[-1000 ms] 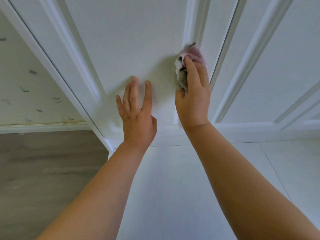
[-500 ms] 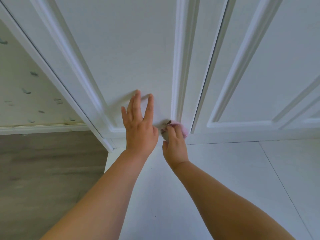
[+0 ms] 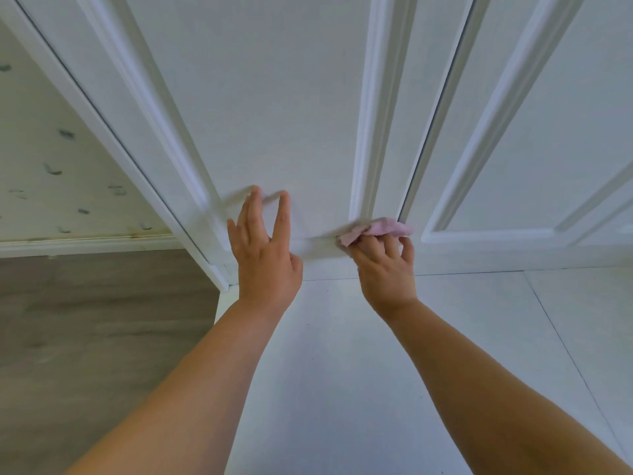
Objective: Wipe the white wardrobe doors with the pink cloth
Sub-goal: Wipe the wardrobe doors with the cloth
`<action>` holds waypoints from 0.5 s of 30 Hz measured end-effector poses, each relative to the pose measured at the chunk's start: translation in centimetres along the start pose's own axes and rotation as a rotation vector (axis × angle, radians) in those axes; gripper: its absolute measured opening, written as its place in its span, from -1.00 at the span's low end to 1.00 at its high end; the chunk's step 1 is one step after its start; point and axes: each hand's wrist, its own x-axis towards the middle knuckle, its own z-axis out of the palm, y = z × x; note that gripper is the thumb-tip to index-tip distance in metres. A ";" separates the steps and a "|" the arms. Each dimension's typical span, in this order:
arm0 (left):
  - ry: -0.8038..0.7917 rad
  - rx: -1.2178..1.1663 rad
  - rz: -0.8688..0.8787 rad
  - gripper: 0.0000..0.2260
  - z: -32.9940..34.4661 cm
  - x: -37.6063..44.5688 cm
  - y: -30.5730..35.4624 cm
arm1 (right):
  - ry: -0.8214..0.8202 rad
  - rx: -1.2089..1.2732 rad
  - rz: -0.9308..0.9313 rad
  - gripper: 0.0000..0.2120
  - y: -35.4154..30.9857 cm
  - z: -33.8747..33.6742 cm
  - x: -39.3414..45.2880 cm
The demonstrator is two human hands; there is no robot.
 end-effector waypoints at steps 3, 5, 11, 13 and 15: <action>0.071 0.000 0.058 -0.16 -0.6 1.5 1.3 | 0.279 -0.026 0.052 -0.55 1.2 -1.9 3.6; 0.127 -0.004 0.103 -0.19 -1.2 2.6 2.6 | 0.389 0.019 0.075 -0.64 0.7 -3.4 5.9; 0.259 -0.048 0.141 -0.22 -4.7 6.2 7.1 | 0.579 0.211 0.171 -0.64 -0.8 -9.7 13.4; 0.320 -0.058 0.191 -0.26 -7.0 8.0 9.5 | 0.614 0.289 0.156 -0.67 -0.6 -13.2 16.5; 0.382 -0.063 0.269 -0.31 -9.0 10.2 11.7 | 0.572 0.355 0.110 -0.69 0.0 -15.8 18.5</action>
